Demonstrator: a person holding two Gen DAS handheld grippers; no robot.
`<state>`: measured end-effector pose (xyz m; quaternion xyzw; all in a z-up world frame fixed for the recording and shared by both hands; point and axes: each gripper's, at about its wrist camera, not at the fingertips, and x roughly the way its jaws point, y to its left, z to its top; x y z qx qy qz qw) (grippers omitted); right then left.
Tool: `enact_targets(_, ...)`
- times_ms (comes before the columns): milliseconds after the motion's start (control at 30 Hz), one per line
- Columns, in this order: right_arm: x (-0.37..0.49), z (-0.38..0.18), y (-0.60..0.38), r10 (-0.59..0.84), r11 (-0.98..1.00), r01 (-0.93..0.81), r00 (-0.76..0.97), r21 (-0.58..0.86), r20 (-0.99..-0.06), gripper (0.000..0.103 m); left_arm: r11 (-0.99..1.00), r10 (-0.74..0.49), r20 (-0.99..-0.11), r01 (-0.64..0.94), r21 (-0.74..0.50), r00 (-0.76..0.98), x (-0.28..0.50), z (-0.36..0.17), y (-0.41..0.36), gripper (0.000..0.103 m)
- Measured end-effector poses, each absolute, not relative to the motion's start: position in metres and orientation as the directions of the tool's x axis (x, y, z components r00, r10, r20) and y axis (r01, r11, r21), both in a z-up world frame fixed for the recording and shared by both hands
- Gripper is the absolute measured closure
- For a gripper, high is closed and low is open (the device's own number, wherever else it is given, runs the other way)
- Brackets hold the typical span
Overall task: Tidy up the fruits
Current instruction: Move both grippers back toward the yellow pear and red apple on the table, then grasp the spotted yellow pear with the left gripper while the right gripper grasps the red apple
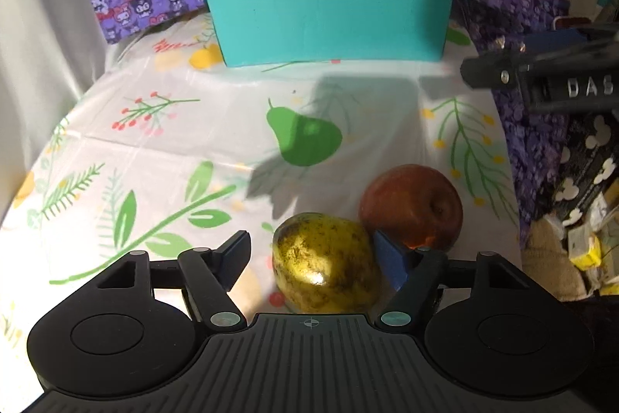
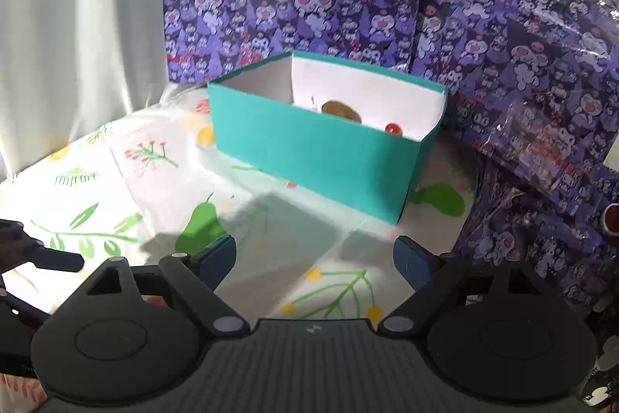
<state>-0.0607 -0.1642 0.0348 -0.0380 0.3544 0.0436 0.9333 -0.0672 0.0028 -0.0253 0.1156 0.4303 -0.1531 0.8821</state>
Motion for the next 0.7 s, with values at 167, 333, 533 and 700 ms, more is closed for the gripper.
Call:
enact_targets(167,-0.064,0.031,-0.157,0.063,0.990,-0.131,0.727,-0.048,-0.684,0.014,0.911,-0.233,-0.792,0.412,0.026,0.564,-0.066,-0.030,0.005,0.032)
enact_targets(333,-0.065,0.024,-0.149,0.073,0.985,-0.160,0.704,-0.059,-0.706,0.014,0.897,-0.304,-0.798,0.438,-0.056,0.520,-0.059,-0.040,0.009,0.036)
enact_targets(533,-0.067,0.015,-0.141,0.085,0.978,-0.197,0.674,-0.068,-0.734,0.014,0.888,-0.296,-0.793,0.459,-0.023,0.533,-0.055,-0.042,0.003,0.036)
enact_targets(700,-0.068,0.000,-0.132,0.120,0.966,-0.253,0.625,-0.055,-0.771,0.014,0.916,-0.239,-0.789,0.402,0.010,0.565,-0.055,-0.036,0.013,0.036)
